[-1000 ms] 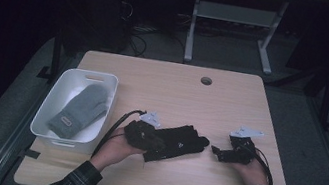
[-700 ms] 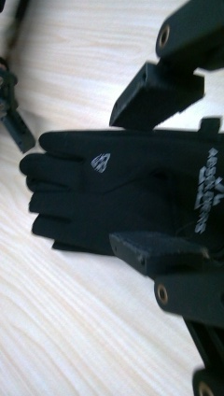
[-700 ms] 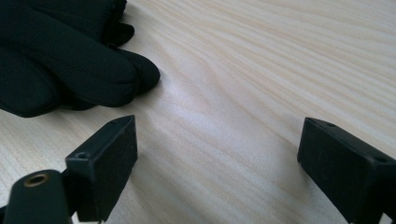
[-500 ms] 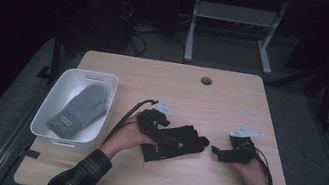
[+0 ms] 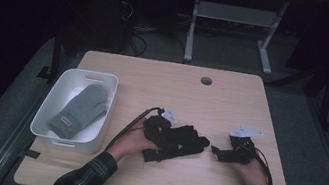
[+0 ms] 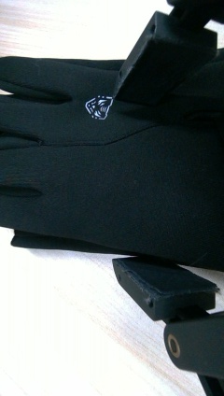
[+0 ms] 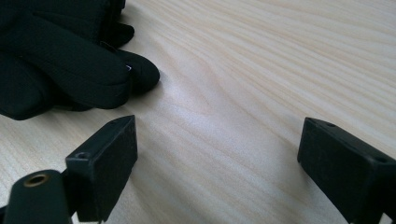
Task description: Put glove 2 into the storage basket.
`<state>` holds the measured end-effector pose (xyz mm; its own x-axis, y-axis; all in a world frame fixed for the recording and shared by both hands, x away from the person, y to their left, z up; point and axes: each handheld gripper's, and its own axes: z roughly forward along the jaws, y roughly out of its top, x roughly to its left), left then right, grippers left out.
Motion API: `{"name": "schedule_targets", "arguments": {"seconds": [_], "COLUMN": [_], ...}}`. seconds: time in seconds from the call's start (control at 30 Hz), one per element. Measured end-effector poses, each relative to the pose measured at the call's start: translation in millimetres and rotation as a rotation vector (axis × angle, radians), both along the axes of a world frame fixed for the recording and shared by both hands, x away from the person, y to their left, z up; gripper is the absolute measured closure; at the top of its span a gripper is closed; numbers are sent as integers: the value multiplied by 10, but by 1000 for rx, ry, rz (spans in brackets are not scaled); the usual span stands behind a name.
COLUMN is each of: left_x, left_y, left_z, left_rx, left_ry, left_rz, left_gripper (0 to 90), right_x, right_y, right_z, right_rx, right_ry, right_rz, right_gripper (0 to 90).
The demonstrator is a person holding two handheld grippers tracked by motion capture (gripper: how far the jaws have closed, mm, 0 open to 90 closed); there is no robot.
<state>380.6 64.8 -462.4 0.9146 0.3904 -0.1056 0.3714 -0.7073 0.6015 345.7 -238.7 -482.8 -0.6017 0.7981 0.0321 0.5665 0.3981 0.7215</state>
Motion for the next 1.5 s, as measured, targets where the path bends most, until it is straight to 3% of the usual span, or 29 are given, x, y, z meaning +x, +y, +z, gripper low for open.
{"name": "schedule_targets", "arguments": {"seconds": [0.27, 0.43, 0.5, 0.63, 0.73, 1.07, 1.27, 1.5], "left_x": [-36, -46, -45, -44, -29, -59, -76, -75], "left_y": [11, 32, 42, 46, 61, 89, 157, 331], "left_z": [8, 36, 34, 46, 57, 238, 454, 792], "left_rx": [-3, -7, -26, -33, -41, -38, -36, -62], "left_ry": [-20, -7, 19, 31, 49, 39, 35, 21], "left_rz": [-18, -60, -58, -64, -55, -21, -15, 46], "left_gripper": [264, 462, 539, 632, 650, 657, 656, 655], "right_x": [-1, -3, -3, -3, -3, -3, -8, -7], "right_y": [1, 3, 4, 4, 4, 4, 7, 8], "right_z": [0, 1, 1, 1, 1, 1, 2, 2], "right_rx": [1, 1, 1, 1, 1, 1, 3, 4], "right_ry": [0, 2, 3, 3, 2, 2, 7, 6], "right_rz": [-1, -1, -1, -2, -2, -2, -7, -7], "right_gripper": [119, 119, 119, 119, 119, 119, 119, 119]}}
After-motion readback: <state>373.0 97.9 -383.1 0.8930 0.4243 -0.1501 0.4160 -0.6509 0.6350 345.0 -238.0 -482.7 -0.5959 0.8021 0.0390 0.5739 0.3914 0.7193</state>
